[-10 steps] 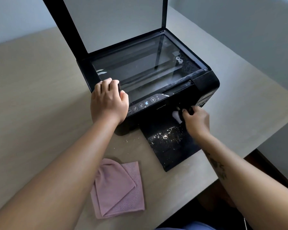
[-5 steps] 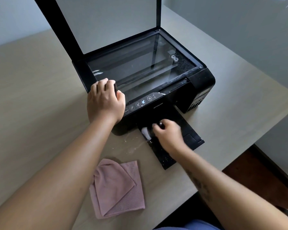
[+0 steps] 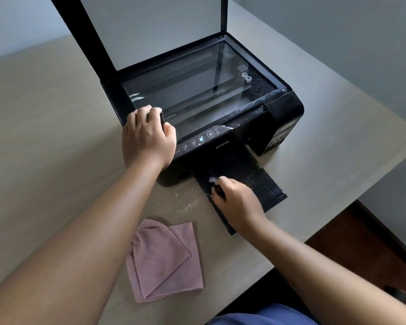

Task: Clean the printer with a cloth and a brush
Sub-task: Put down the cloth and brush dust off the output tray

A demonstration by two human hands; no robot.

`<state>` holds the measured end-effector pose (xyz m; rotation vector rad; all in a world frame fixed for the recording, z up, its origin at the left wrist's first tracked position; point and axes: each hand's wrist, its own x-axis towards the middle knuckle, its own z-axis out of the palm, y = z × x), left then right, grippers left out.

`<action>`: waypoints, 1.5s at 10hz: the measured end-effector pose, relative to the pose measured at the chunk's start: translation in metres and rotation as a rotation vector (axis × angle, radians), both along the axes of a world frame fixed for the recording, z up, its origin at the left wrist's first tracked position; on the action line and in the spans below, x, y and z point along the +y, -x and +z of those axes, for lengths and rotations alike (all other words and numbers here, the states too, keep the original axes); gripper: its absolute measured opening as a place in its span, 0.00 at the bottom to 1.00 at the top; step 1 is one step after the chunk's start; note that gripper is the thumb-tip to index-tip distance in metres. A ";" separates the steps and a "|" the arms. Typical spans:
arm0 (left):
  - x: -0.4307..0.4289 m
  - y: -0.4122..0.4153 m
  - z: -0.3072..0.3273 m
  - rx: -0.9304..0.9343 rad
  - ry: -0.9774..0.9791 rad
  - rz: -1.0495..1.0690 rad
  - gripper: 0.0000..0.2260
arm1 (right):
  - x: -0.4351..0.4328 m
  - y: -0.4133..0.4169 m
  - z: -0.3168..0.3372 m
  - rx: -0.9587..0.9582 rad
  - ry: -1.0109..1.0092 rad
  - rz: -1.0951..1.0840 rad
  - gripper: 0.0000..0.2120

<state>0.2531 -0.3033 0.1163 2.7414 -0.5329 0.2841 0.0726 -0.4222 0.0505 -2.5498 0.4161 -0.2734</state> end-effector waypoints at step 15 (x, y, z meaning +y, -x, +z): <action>0.000 0.001 0.000 0.004 -0.013 0.006 0.16 | -0.002 0.038 0.004 0.051 -0.373 -0.068 0.08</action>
